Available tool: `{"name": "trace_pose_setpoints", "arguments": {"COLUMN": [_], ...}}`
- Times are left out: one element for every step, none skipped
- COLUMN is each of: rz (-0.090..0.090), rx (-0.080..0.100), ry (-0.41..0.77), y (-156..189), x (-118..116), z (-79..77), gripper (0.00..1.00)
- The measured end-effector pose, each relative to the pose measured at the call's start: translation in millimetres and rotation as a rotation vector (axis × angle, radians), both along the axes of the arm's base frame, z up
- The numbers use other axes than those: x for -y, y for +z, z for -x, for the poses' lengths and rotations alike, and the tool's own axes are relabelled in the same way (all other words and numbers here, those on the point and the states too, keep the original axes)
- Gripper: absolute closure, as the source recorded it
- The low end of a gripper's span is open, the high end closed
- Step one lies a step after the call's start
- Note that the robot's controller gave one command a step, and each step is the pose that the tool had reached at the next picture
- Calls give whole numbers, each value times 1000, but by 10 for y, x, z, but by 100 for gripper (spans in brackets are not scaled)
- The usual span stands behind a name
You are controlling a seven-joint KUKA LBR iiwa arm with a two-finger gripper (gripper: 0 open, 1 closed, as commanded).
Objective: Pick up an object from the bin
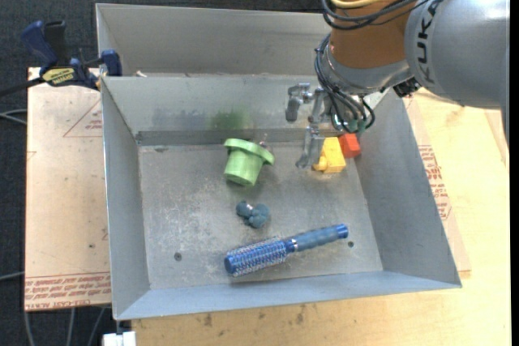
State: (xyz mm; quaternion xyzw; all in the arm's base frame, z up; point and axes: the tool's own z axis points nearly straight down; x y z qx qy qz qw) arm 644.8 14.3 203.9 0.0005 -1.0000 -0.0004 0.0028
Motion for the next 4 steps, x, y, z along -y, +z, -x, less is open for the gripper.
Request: {"name": "trace_pose_setpoints", "arguments": {"rz": [1,-1,-1,2], "rx": [0,12,7,17], "ry": [126,449,449,497], "y": [-158,-1325,-1317,206], "x": [834,344,350,375], "z": [1077,1510,1519,1317], "gripper": [0,0,100,100]}}
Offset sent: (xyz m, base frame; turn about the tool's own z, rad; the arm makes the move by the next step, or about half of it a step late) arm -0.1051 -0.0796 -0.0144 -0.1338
